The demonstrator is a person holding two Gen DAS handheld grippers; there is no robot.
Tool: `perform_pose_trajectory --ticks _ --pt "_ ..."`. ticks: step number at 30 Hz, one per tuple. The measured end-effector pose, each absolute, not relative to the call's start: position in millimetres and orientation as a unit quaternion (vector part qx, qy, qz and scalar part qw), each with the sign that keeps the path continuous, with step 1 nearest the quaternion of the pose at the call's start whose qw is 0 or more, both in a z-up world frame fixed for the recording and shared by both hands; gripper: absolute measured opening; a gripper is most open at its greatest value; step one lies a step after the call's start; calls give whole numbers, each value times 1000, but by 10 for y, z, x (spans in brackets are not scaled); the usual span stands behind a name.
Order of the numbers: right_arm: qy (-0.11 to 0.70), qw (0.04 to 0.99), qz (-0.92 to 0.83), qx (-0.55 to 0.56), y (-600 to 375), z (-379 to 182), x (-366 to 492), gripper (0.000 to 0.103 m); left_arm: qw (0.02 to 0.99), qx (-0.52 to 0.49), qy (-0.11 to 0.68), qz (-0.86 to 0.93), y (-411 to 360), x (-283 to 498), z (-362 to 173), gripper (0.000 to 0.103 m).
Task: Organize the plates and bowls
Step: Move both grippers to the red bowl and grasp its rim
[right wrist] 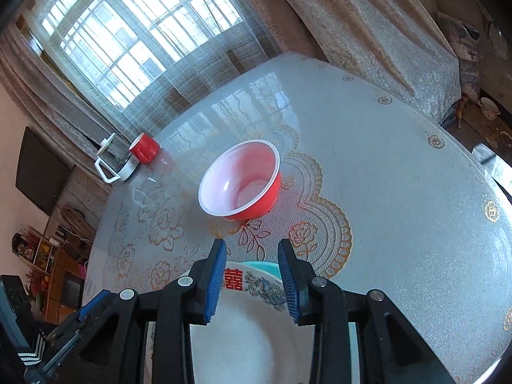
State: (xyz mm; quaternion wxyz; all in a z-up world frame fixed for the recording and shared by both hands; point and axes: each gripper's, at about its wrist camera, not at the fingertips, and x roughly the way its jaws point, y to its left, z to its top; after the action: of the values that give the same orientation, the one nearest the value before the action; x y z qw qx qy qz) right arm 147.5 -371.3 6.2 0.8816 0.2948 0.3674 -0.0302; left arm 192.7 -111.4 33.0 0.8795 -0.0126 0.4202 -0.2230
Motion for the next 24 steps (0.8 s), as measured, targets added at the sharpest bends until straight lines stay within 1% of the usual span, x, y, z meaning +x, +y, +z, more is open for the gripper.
perform_pose_trajectory --ticks 8,11,19,20,21,22,24 --pt "375 872 -29 313 -3866 5 1884 33 860 -40 444 -249 -1504 2393 318 41" --pt "383 866 -31 320 -3932 -37 2022 33 851 -48 458 -252 -1667 2576 281 39" --pt "391 863 -40 317 -4037 -83 2265 33 838 -57 475 -262 -1972 2925 92 39" --pt "394 863 -41 314 -4032 -102 2298 33 834 -66 479 -265 -1989 2958 69 39" --pt "398 863 -41 310 -4019 -126 2332 28 830 -74 483 -267 -2011 2995 45 39" --pt "401 862 -40 306 -4004 -145 2363 26 826 -77 489 -270 -2041 3026 20 39" --pt "407 863 -40 295 -3963 -172 2403 19 822 -74 494 -273 -2088 3054 -18 27"
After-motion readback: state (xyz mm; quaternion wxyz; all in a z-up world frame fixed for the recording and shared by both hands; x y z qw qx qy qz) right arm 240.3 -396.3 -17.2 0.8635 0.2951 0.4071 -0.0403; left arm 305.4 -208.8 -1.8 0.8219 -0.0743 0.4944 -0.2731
